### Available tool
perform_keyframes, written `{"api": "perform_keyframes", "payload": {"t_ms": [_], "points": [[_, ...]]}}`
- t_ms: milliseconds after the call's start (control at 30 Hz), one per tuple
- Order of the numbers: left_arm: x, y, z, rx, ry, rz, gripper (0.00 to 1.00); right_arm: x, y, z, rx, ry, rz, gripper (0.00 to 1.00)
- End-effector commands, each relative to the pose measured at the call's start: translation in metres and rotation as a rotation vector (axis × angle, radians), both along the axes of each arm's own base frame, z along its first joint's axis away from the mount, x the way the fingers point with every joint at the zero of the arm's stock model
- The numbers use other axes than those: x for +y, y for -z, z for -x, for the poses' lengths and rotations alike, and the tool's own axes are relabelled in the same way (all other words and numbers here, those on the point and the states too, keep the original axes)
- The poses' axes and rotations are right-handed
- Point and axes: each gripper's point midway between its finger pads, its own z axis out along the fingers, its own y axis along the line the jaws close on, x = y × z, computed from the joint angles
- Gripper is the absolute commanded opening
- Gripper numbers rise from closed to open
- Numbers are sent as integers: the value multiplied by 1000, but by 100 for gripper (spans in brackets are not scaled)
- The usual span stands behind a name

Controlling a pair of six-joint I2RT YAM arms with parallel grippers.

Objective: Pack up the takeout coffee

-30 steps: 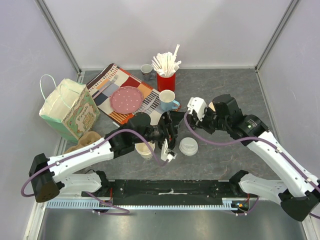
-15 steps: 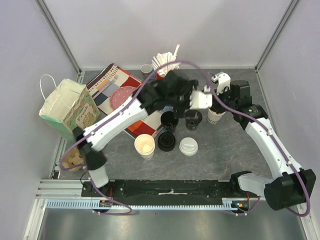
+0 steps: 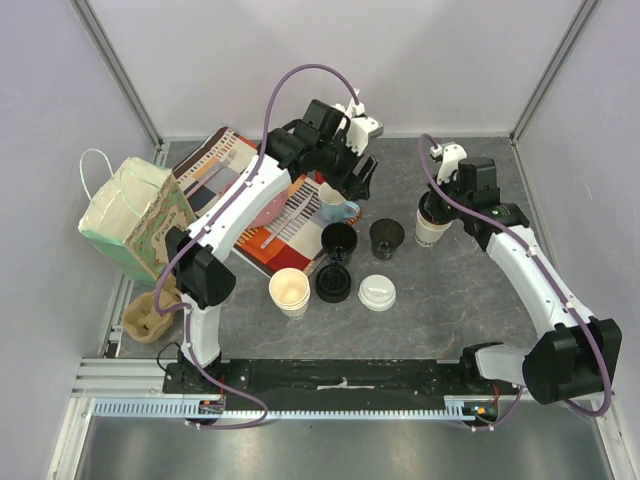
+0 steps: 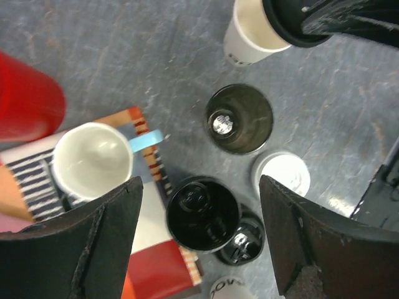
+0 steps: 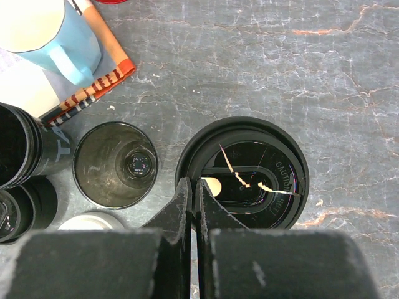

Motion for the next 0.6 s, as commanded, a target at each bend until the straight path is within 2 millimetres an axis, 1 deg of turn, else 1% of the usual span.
{"api": "perform_keyframes", "payload": {"t_ms": [0, 67, 100, 133, 167, 200, 233, 267, 300, 333, 433, 467, 567], "points": [[-47, -30, -1, 48, 9, 271, 79, -5, -11, -8, -28, 52, -8, 0], [-59, -28, -10, 34, 18, 328, 76, -5, -6, -7, -3, 51, 0, 0], [-64, -27, -13, 46, 7, 352, 70, -6, -5, -8, 3, 52, 6, 0], [-69, -19, -18, 55, 4, 362, 67, -8, -1, -6, 24, 58, 17, 0], [-75, -20, -23, 44, 5, 389, 64, -7, 3, -6, 45, 51, 22, 0], [-79, -18, -25, 42, 3, 395, 61, -7, 2, -6, 51, 42, 28, 0], [-82, -6, -34, 49, -20, 384, 61, -8, 6, -4, 69, 43, 40, 0], [-84, -6, -39, 55, -42, 393, 61, -11, 8, -4, 72, 49, 55, 0], [-86, 0, -43, 62, -57, 387, 61, -12, 9, -4, 73, 48, 64, 0], [-90, 13, -47, 85, -64, 378, 60, -13, 9, -5, 67, 43, 74, 0], [-97, 20, -50, 114, -65, 388, 60, -10, 11, -8, 61, 20, 72, 0], [-99, 26, -53, 121, -68, 385, 60, -9, 17, -10, 75, 18, 76, 0], [-101, 30, -59, 107, -75, 376, 59, -7, 16, -17, 85, 12, 80, 0]]}}
